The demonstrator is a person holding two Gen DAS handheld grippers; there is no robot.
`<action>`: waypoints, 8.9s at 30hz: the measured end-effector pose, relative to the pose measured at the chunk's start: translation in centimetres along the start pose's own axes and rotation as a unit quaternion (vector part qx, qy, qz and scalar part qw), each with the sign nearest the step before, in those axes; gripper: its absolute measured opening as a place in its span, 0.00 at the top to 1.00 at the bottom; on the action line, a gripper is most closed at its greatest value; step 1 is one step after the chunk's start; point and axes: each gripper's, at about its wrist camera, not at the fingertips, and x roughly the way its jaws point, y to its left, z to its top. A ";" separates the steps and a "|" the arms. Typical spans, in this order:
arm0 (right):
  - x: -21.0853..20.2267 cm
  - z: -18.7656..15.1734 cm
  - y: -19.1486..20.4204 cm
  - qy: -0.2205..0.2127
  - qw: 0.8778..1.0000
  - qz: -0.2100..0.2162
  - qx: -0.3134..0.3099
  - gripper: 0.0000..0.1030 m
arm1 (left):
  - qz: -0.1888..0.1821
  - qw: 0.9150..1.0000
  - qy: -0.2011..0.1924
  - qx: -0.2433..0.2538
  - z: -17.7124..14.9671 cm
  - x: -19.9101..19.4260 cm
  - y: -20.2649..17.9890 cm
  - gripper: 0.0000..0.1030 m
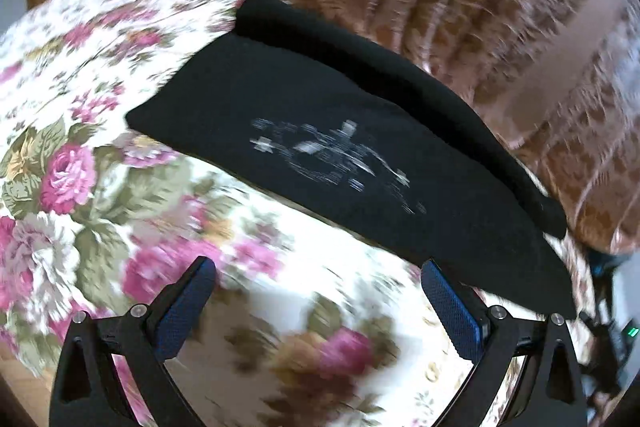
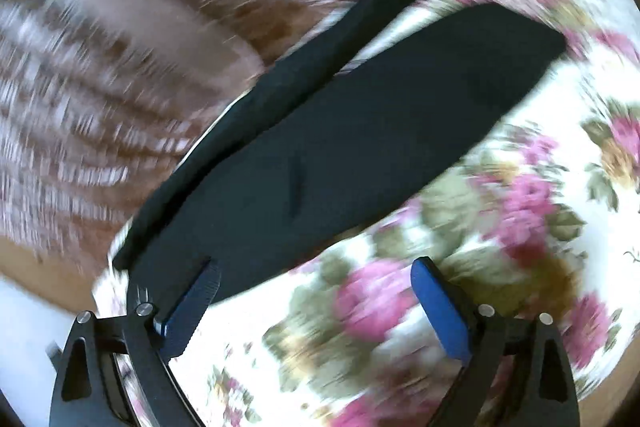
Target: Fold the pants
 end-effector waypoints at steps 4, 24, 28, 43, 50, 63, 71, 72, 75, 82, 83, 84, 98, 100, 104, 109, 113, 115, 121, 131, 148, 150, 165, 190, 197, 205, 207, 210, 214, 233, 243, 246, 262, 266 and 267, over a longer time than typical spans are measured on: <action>0.5 2.9 -4.9 -0.016 0.997 -0.015 0.079 0.12 | -0.005 0.998 0.013 -0.060 2.0 0.5 3.5 0.03; 4.8 9.3 -8.6 -0.034 0.991 -0.017 0.128 0.90 | -0.004 0.987 -0.002 -0.160 7.6 3.5 7.5 0.94; 3.3 9.2 -8.0 -0.046 0.993 -0.017 0.111 0.92 | -0.016 0.988 -0.032 -0.151 7.6 1.2 7.4 0.94; -3.0 6.3 -8.7 -0.048 0.995 -0.001 0.089 0.92 | -0.017 0.989 -0.068 -0.128 3.7 -7.2 7.8 0.95; -5.7 3.2 -9.9 -0.039 0.995 -0.004 0.087 0.92 | 0.006 0.989 -0.039 -0.146 -0.3 -8.0 9.8 0.95; -6.4 2.3 -12.0 -0.031 0.993 -0.057 0.097 0.63 | 0.125 0.990 -0.020 -0.066 -1.5 -7.3 9.8 0.56; -11.1 1.8 -6.9 -0.136 0.966 -0.216 -0.027 0.18 | 0.156 0.981 -0.079 -0.080 -1.3 -11.2 12.1 0.43; -11.0 1.8 -5.8 -0.136 0.968 -0.207 -0.044 0.17 | 0.139 0.983 -0.083 -0.088 -1.0 -11.5 12.1 0.43; -8.9 1.6 -1.4 -0.094 0.978 -0.148 -0.109 0.17 | 0.086 0.989 -0.080 -0.091 0.4 -11.1 11.4 0.43; -1.1 -1.1 6.5 0.015 0.978 -0.048 -0.202 0.17 | 0.027 0.998 -0.039 -0.052 5.4 -8.1 7.5 0.27; 0.0 -1.4 7.4 0.033 0.977 -0.032 -0.210 0.17 | 0.019 0.998 -0.031 -0.048 6.3 -7.4 6.9 0.25; 1.0 -1.9 8.2 0.045 0.975 -0.024 -0.218 0.17 | 0.021 0.999 -0.019 -0.041 7.2 -6.7 6.3 0.17; 7.2 -6.7 10.3 0.119 0.959 -0.014 -0.256 0.17 | 0.026 1.000 0.007 0.001 22.0 3.4 4.4 0.00; 7.3 -6.5 9.9 0.123 0.961 -0.006 -0.248 0.17 | 0.010 1.000 0.026 -0.010 23.6 5.1 4.4 0.00; 7.5 -6.2 9.2 0.120 0.967 0.012 -0.225 0.17 | 0.014 0.997 0.057 -0.046 26.3 8.7 4.9 0.19; 7.7 -6.4 9.4 0.121 0.963 0.014 -0.242 0.17 | 0.045 0.994 0.077 -0.062 28.3 12.6 5.1 0.33; 7.9 -6.5 9.5 0.118 0.962 0.008 -0.248 0.17 | 0.049 0.991 0.088 -0.083 29.4 15.2 5.6 0.33; 8.1 -6.5 9.6 0.116 0.962 0.004 -0.248 0.16 | 0.047 0.991 0.087 -0.093 29.9 16.2 5.8 0.33; 8.6 -6.6 10.3 0.124 0.958 -0.021 -0.259 0.15 | 0.065 0.992 0.093 -0.053 30.3 18.8 4.0 0.62; 8.8 -6.0 10.7 0.146 0.954 -0.025 -0.262 0.16 | -0.001 0.999 -0.017 0.048 27.2 11.8 -0.1 0.91; 11.5 1.5 14.8 0.160 0.967 0.087 -0.176 0.19 | -0.140 0.978 -0.104 0.113 13.3 -4.9 0.0 0.92; 12.8 3.6 15.7 0.163 0.971 0.103 -0.144 0.20 | -0.146 0.977 -0.104 0.115 12.0 -5.3 0.5 0.92; 26.6 13.8 20.3 0.198 0.980 0.016 0.003 0.53 | -0.184 0.960 -0.113 0.179 7.5 -8.2 0.6 0.92; 5.9 4.8 18.3 0.087 0.963 0.184 -0.176 0.88 | -0.103 0.980 -0.163 0.046 13.5 -7.8 6.3 0.92; 5.9 -2.9 14.7 0.146 0.957 0.170 -0.184 0.88 | -0.077 0.993 -0.086 -0.024 6.1 -5.5 11.6 0.91; 7.6 -6.8 12.3 0.184 0.954 0.122 -0.202 0.90 | -0.137 0.977 -0.044 -0.156 0.0 -5.5 16.2 0.70; 7.8 -7.1 12.1 0.186 0.954 0.114 -0.207 0.90 | -0.173 0.966 -0.043 -0.187 -0.4 -6.0 16.7 0.61; 7.9 -7.3 12.0 0.186 0.953 0.106 -0.212 0.90 | -0.206 0.955 -0.058 -0.206 -0.3 -6.7 16.7 0.50; 8.2 -7.3 12.1 0.186 0.954 0.103 -0.210 0.90 | -0.197 0.955 -0.045 -0.218 0.8 -6.0 16.4 0.44; 0.5 -7.5 12.8 0.152 0.947 0.154 -0.239 0.98 | -0.109 0.984 -0.053 -0.133 2.8 -5.5 14.5 0.88; 2.5 -10.6 9.1 0.204 0.953 0.132 -0.178 0.77 | -0.103 0.983 -0.042 -0.148 1.0 -5.0 15.6 0.88; 2.7 -9.1 8.9 0.186 0.964 0.120 -0.144 0.49 | -0.102 0.983 -0.044 -0.144 1.2 -5.1 15.2 0.88; 7.4 -4.2 10.0 0.163 0.982 -0.029 -0.092 0.86 | -0.108 0.987 -0.049 -0.111 1.9 -5.8 14.7 0.88; 4.3 -3.9 10.3 0.136 0.984 0.032 -0.114 0.88 | -0.116 0.986 -0.054 -0.109 2.2 -6.2 14.7 0.88; 3.4 -4.0 10.5 0.133 0.983 0.042 -0.120 0.88 | -0.117 0.986 -0.055 -0.107 2.2 -6.4 14.8 0.88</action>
